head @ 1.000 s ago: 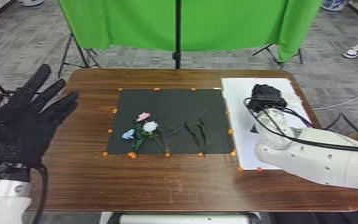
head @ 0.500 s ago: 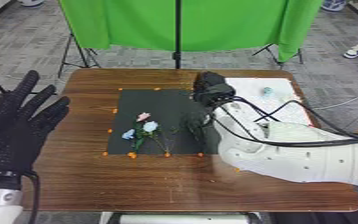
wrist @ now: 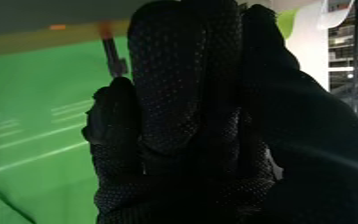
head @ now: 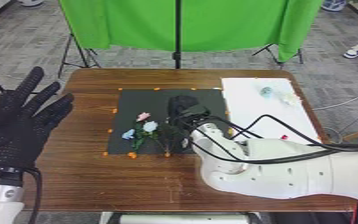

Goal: Arrange flowers

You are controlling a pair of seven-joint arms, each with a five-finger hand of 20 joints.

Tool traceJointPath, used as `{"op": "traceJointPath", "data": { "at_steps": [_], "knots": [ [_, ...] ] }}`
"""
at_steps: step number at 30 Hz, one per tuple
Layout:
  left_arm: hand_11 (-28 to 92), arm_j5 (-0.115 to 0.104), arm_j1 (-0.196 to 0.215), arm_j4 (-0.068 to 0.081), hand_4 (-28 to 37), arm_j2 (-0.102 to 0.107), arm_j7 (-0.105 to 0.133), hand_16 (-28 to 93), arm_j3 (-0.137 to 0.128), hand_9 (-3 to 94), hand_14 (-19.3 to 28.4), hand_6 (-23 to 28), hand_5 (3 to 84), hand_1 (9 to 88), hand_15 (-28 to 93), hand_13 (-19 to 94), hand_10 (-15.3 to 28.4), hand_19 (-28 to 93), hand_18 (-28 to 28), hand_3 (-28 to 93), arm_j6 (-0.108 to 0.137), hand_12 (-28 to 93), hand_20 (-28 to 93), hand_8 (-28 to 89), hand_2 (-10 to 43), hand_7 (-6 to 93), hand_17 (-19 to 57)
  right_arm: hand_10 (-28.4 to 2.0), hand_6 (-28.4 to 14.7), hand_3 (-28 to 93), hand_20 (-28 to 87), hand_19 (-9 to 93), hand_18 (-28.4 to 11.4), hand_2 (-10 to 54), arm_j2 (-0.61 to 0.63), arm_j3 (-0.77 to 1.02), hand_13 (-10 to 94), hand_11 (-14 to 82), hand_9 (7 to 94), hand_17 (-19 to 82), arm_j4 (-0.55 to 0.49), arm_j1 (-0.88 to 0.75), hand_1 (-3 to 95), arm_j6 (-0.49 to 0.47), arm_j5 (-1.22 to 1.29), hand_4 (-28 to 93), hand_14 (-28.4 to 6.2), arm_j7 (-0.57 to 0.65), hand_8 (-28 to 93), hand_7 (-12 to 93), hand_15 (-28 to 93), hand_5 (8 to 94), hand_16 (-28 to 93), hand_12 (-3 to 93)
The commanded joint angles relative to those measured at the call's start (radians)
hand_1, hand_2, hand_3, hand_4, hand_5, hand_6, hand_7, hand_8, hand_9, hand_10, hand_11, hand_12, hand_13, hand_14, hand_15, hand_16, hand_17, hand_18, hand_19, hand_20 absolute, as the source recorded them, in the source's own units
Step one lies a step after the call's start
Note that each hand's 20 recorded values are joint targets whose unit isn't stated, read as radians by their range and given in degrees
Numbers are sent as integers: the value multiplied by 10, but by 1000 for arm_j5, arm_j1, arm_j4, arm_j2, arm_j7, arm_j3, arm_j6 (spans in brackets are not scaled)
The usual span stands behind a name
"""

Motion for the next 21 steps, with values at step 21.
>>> {"op": "traceJointPath", "data": {
  "at_steps": [21],
  "knots": [
    [150,3,13,8,-283,4,11,-5,32,196,253,29,235,194,310,153,150,468,284,734,2,148,142,-109,69,157,-147,-77,10,714,264,932,-169,-95,-67,-45,831,175,900,466,35,6,473,24,-32,-283,-41,54,-124,147,546,674,190,260]
  ]
}}
